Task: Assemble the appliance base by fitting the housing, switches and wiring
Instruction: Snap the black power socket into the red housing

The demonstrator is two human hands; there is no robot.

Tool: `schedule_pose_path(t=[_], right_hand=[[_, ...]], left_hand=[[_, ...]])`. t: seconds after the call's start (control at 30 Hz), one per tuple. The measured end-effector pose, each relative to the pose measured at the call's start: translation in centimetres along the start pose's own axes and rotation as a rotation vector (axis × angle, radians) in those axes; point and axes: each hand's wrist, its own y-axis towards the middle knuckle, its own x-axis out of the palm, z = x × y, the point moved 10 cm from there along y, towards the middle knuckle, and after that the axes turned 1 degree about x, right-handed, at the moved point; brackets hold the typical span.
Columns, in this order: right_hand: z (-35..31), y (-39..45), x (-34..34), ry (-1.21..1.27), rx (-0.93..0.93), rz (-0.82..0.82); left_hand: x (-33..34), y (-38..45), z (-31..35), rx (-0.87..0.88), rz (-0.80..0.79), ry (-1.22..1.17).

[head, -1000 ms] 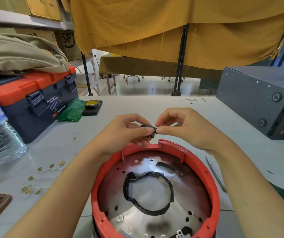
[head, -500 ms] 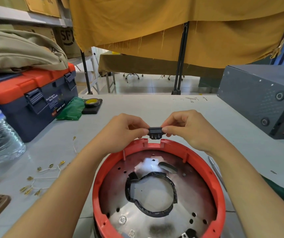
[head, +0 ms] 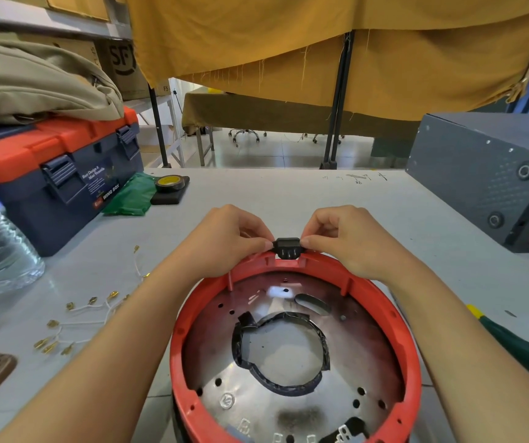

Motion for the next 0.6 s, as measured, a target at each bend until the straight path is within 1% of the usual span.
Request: schedule_pose_path(t=[0.4, 0.6], right_hand=[[0.0, 0.12, 0.06, -0.026, -0.007, -0.011], [-0.34, 0.02, 0.06, -0.064, -0.024, -0.014]], left_hand=[[0.14, 0.04, 0.33, 0.035, -0.022, 0.082], [0.1, 0.15, 0.34, 0.051, -0.018, 0.076]])
